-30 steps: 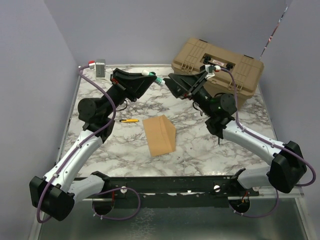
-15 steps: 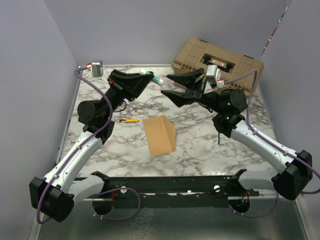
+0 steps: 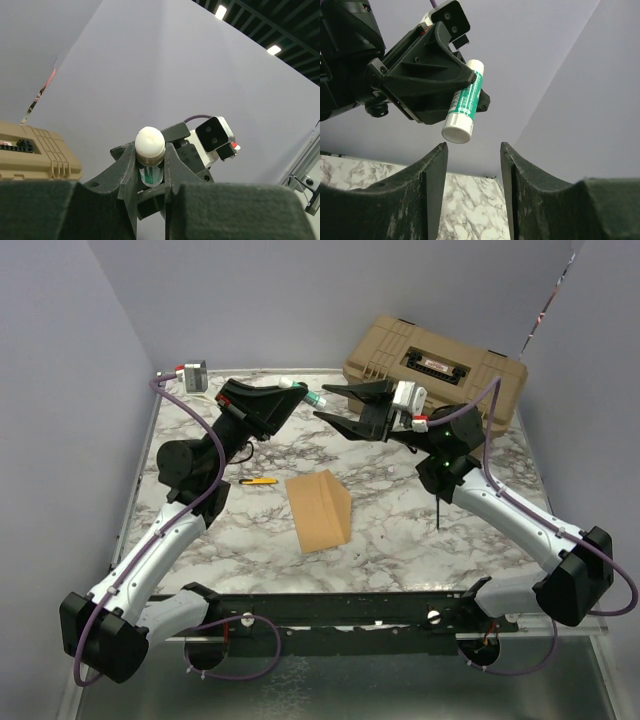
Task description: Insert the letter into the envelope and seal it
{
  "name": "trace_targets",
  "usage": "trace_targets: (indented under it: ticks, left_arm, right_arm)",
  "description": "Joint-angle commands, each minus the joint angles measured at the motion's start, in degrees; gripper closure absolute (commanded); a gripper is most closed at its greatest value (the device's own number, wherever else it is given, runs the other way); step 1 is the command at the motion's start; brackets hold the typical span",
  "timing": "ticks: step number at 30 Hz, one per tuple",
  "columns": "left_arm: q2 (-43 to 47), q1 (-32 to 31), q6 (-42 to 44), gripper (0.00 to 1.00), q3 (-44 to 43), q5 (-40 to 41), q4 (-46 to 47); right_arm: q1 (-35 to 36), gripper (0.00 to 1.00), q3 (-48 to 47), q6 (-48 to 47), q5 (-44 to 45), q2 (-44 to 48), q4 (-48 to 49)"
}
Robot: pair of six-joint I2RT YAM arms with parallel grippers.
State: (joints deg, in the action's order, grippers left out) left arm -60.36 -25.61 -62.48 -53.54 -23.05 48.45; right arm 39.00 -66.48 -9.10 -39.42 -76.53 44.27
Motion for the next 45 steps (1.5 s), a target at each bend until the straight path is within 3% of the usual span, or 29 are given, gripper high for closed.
trace_targets:
  ticks: [1, 12, 19, 23, 27, 29, 33, 36, 39, 40, 43, 45]
  left_arm:
    - [-0.37, 0.03, -0.46, 1.00, 0.63, 1.07, 0.90]
    - [-1.49, 0.02, -0.21, 1.00, 0.45, 1.34, 0.89]
    - [-1.69, 0.02, -0.20, 1.00, 0.10, 0.78, 0.93]
    - [-1.66, 0.03, 0.30, 1.00, 0.21, 0.29, 0.95]
    - [-0.34, 0.03, 4.38, 1.00, 0.28, 0.45, 0.95]
    - [0.24, 0.03, 7.30, 1.00, 0.32, 0.23, 1.35]
    - [0.63, 0.03, 15.67, 1.00, 0.45, -2.71, 1.22]
    - [0.72, 0.03, 18.08, 1.00, 1.00, -2.47, 0.09]
    - [0.11, 0.05, 16.83, 1.00, 1.40, -1.97, 0.07]
    - [-0.07, 0.03, 16.07, 1.00, 1.47, -1.50, 0.07]
    - [-0.61, 0.04, 13.06, 1.00, 1.42, 0.54, -0.99]
    - [-1.02, 0.01, 9.65, 1.00, 1.94, 1.46, -1.17]
  right_arm:
    - [0.44, 0.53, -2.13, -0.23, -2.98, -1.05, 2.37]
    - [0.43, 0.50, -1.81, 2.63, -4.84, -0.89, 6.03]
    - [0.41, 0.77, -3.04, 2.08, -3.47, -1.87, 2.78]
    - [0.44, 0.97, -3.31, 5.26, 0.24, -2.47, 2.82]
    - [0.44, 0.99, -3.24, 18.68, 4.11, -2.40, 5.66]
    - [0.46, 1.00, -3.20, 30.12, 6.56, -2.71, 7.90]
    - [0.29, 1.00, -6.77, 52.14, 11.78, -4.42, 1.37]
    - [0.31, 0.99, -4.24, 65.35, 13.35, -5.46, 7.38]
    - [0.30, 0.99, -2.65, 67.28, 12.38, -5.80, 13.65]
    - [0.30, 0.92, -2.16, 64.20, 11.73, -5.28, 14.53]
    - [0.45, 0.51, 0.86, 39.41, 8.59, -2.27, 13.20]
    - [0.45, 0.35, 2.19, 24.76, 8.30, -0.70, 8.84]
